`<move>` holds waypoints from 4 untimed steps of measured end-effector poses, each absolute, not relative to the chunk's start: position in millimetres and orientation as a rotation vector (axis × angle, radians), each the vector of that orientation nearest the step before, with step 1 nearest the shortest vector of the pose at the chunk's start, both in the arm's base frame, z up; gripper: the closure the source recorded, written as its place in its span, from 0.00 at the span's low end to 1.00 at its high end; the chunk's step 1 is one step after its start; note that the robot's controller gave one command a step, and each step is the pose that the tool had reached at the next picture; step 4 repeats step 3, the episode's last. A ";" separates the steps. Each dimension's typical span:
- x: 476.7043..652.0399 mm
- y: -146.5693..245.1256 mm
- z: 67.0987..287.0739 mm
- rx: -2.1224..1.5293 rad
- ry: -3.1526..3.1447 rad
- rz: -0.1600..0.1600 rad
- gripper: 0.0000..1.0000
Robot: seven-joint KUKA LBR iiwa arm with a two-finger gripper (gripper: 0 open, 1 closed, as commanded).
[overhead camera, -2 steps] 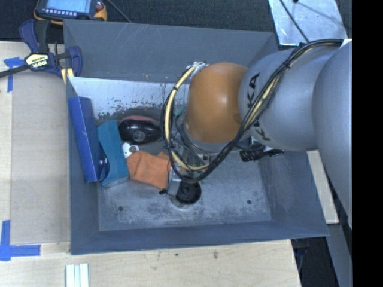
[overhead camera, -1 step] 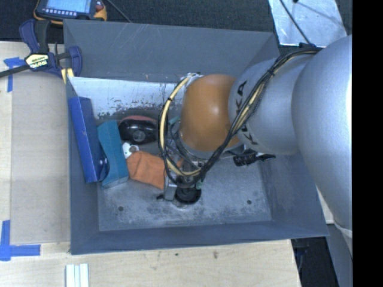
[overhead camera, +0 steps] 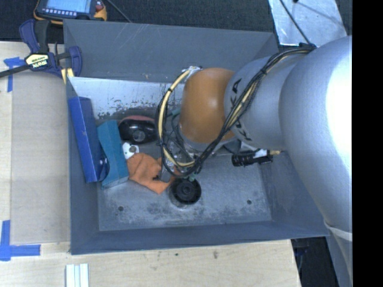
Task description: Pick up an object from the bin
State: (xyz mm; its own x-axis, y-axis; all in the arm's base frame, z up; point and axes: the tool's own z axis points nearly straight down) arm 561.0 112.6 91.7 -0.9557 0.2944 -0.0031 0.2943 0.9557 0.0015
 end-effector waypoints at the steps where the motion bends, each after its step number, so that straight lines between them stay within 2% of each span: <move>1: 561.0 112.6 91.6 0.468 3.103 0.002 1.00; 2: 566.6 113.4 89.5 0.461 3.103 0.002 1.00; 3: 562.8 117.1 228.5 0.439 3.108 0.001 1.00; 4: 562.8 117.1 228.5 0.439 3.108 0.001 1.00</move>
Offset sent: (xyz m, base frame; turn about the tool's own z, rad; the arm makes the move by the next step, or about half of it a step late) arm 0.0080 0.0014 -0.0035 -0.0075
